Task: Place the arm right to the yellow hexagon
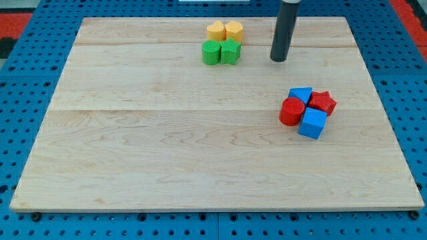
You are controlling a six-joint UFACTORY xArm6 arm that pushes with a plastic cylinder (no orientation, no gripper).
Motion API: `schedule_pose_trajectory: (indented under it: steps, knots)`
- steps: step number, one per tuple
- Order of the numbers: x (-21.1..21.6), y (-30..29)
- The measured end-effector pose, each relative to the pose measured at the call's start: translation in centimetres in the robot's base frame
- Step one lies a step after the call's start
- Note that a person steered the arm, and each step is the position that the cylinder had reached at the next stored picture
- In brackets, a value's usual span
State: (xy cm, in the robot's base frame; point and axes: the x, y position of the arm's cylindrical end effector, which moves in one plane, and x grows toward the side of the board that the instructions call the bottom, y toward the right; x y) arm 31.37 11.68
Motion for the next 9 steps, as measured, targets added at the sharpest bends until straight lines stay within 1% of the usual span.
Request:
schedule_pose_trajectory:
  steps: [3,7,8,9]
  knots:
    - [-0.4,-0.1]
    - [-3.6,-4.0]
    - [-2.6,-0.5]
    - [-3.0,0.9]
